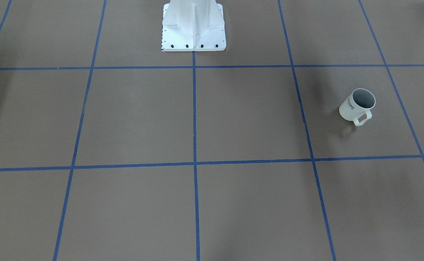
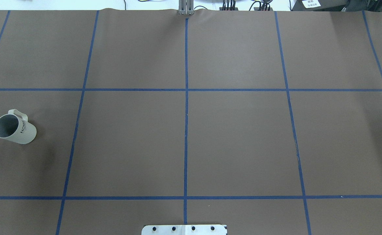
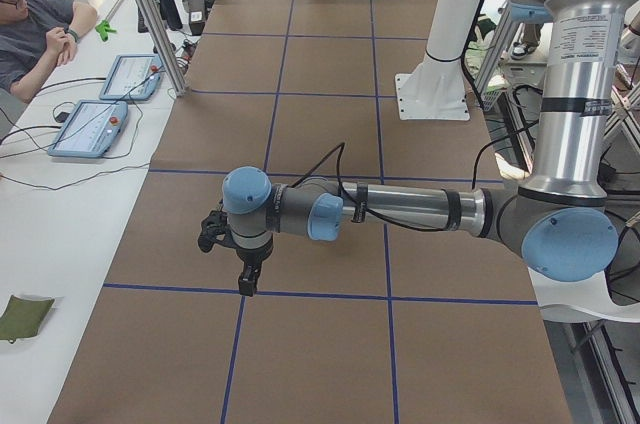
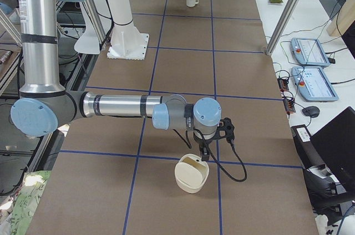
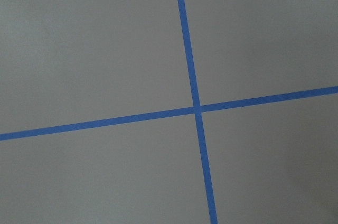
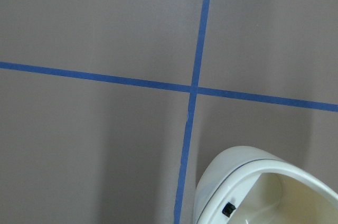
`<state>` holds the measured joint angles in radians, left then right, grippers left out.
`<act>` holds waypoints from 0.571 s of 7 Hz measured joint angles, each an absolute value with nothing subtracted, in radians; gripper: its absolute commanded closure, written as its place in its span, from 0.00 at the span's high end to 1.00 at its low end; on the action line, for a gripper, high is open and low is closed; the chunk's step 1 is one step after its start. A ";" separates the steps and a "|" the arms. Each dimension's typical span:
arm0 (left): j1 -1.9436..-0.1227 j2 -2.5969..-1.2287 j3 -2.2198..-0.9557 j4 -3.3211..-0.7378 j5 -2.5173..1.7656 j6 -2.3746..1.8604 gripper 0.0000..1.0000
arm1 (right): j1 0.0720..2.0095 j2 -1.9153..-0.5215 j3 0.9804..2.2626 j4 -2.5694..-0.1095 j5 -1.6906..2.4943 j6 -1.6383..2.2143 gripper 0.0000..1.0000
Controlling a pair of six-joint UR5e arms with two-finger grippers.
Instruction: Left arm hands cup to right arm to dump lemon
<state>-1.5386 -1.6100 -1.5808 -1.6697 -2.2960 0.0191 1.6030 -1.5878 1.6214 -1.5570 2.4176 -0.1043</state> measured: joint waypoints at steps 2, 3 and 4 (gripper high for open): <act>-1.538 -1.612 -1.581 -1.670 -2.296 0.018 1.00 | 1.603 -1.583 1.627 -1.557 2.417 -0.100 1.00; -1.537 -1.619 -1.582 -1.670 -2.296 0.016 1.00 | 1.603 -1.574 1.631 -1.557 2.417 -0.096 1.00; -1.535 -1.631 -1.593 -1.670 -2.296 0.015 1.00 | 1.603 -1.558 1.640 -1.557 2.417 -0.093 1.00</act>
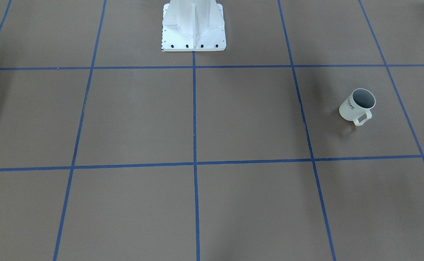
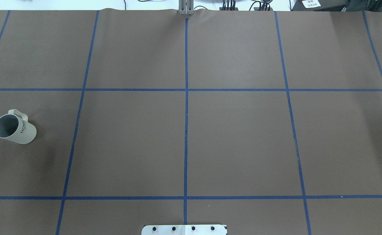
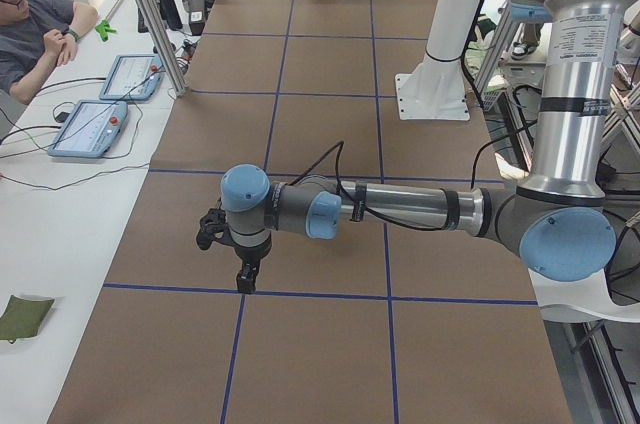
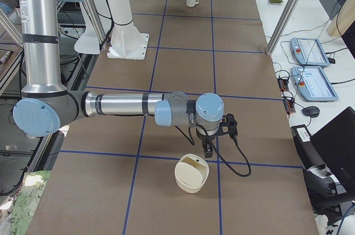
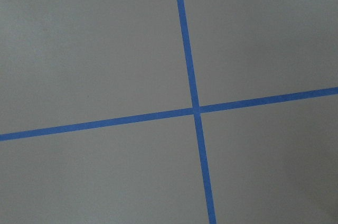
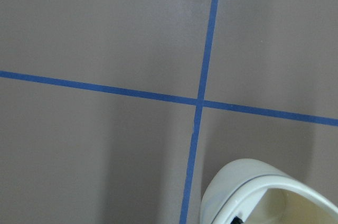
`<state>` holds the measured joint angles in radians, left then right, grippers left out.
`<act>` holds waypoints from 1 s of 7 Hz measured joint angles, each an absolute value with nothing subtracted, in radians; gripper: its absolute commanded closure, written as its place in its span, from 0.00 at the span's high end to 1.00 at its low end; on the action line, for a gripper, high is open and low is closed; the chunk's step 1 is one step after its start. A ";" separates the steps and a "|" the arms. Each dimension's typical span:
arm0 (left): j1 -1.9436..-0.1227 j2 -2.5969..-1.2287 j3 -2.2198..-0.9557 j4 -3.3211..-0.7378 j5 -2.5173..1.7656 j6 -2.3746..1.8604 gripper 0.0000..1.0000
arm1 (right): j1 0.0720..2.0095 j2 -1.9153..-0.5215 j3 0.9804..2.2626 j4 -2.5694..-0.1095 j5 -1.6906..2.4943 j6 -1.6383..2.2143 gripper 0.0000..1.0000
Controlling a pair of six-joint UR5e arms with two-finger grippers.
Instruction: Left arm hands cup to right arm to dump lemon
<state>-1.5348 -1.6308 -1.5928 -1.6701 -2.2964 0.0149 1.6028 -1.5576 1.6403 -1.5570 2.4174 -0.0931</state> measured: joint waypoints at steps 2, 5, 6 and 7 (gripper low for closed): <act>-1.514 -1.665 -1.625 -1.683 -2.297 0.006 1.00 | 1.595 -1.530 1.675 -1.557 2.423 -0.089 1.00; -1.443 -1.681 -1.686 -1.689 -2.308 -0.033 1.00 | 1.554 -1.486 1.724 -1.564 2.434 -0.091 1.00; -1.391 -1.675 -1.693 -1.688 -2.307 -0.063 1.00 | 1.536 -1.484 1.734 -1.561 2.432 -0.089 1.00; -1.321 -1.655 -1.704 -1.703 -2.304 -0.148 1.00 | 1.519 -1.490 1.742 -1.546 2.430 -0.090 1.00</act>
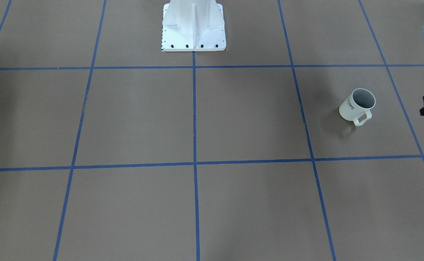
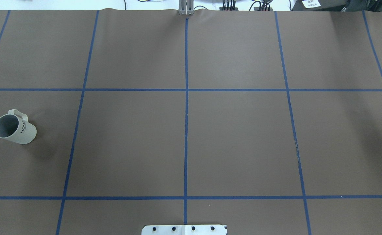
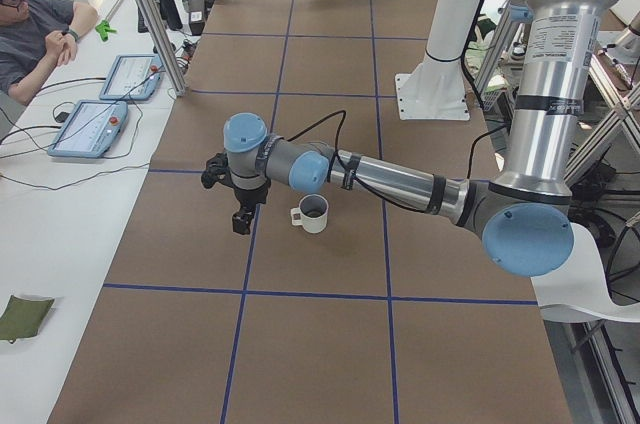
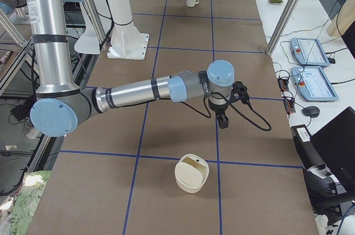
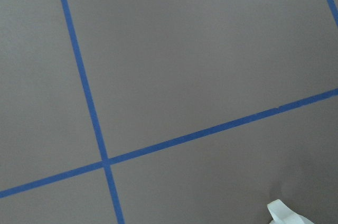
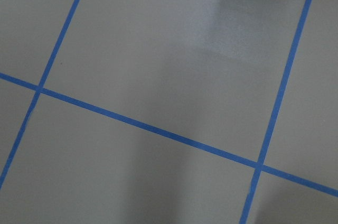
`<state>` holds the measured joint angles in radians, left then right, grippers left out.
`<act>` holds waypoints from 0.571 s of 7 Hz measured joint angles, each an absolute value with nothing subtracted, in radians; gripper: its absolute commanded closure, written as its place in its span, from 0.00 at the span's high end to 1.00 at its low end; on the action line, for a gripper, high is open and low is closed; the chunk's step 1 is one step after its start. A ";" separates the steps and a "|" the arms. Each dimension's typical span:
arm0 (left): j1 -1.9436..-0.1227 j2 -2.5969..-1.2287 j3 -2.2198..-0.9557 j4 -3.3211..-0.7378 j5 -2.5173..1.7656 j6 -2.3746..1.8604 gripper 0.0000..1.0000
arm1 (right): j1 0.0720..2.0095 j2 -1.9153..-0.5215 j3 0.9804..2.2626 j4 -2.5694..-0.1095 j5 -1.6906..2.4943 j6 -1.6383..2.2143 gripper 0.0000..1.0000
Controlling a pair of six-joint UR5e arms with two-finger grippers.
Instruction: Left arm hands cup to right arm to dump lemon
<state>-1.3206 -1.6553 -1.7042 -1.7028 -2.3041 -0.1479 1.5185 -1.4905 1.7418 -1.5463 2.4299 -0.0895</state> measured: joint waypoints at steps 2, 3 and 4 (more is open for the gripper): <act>-1.210 -1.555 -1.734 -1.861 -2.302 -0.354 1.00 | 1.485 -1.511 1.752 -1.465 2.422 -0.094 1.00; -1.178 -1.508 -1.739 -1.953 -2.304 -0.430 1.00 | 1.477 -1.526 1.754 -1.419 2.420 -0.091 1.00; -1.153 -1.488 -1.741 -1.996 -2.306 -0.470 1.00 | 1.473 -1.534 1.757 -1.396 2.421 -0.089 1.00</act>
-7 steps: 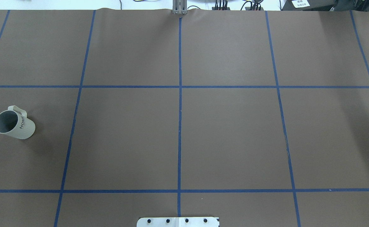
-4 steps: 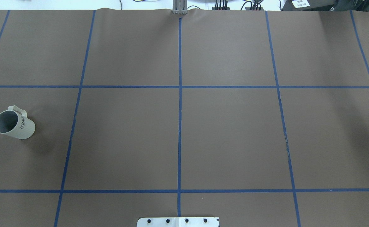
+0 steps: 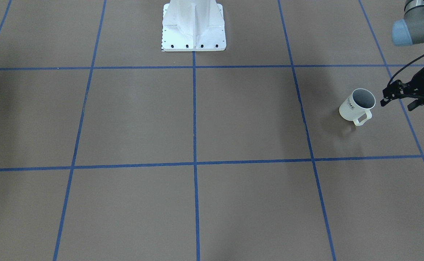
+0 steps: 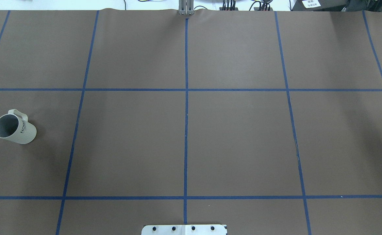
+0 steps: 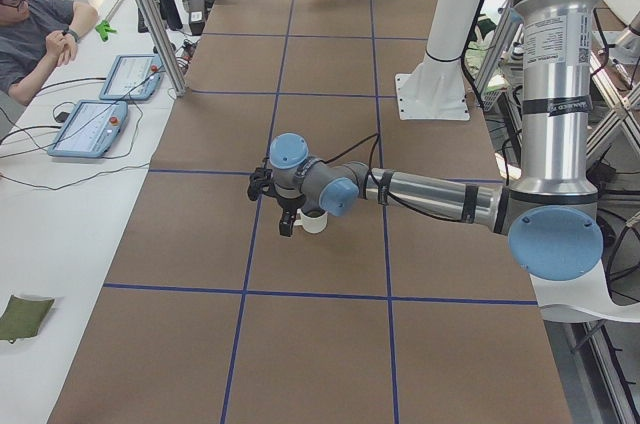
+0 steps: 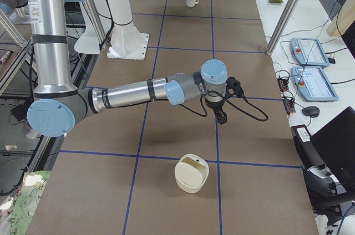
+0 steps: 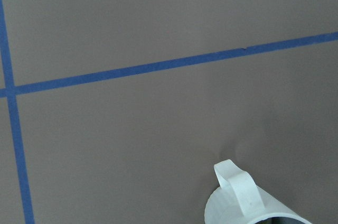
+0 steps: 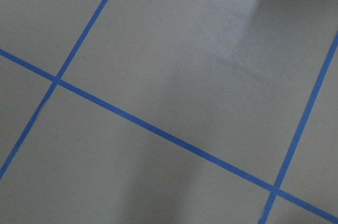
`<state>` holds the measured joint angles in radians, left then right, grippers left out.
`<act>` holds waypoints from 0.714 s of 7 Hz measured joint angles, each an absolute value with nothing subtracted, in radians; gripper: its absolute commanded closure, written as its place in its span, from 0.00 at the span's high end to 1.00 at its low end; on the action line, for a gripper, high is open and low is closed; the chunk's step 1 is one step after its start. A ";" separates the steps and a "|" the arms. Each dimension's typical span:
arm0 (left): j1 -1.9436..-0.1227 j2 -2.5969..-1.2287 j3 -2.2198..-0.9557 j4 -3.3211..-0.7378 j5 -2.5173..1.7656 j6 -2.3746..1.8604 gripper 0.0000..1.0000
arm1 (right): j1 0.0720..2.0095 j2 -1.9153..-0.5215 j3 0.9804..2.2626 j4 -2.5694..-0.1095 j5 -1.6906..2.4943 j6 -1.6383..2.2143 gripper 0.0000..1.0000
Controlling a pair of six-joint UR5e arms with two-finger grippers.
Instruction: Left arm hands cup to right arm to dump lemon
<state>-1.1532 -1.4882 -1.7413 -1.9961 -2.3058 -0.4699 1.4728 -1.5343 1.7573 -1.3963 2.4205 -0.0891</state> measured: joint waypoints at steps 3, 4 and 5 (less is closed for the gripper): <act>-1.099 -1.478 -1.741 -2.018 -2.305 -0.495 0.85 | 1.466 -1.538 1.758 -1.384 2.426 -0.087 1.00; -1.088 -1.478 -1.738 -2.017 -2.303 -0.495 0.72 | 1.465 -1.538 1.758 -1.384 2.427 -0.087 1.00; -1.080 -1.480 -1.734 -2.015 -2.300 -0.495 0.61 | 1.463 -1.535 1.758 -1.383 2.428 -0.087 1.00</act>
<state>-1.0795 -1.4804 -1.7343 -2.0155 -2.3003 -0.4954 1.4630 -1.5354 1.7582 -1.3833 2.4284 -0.0874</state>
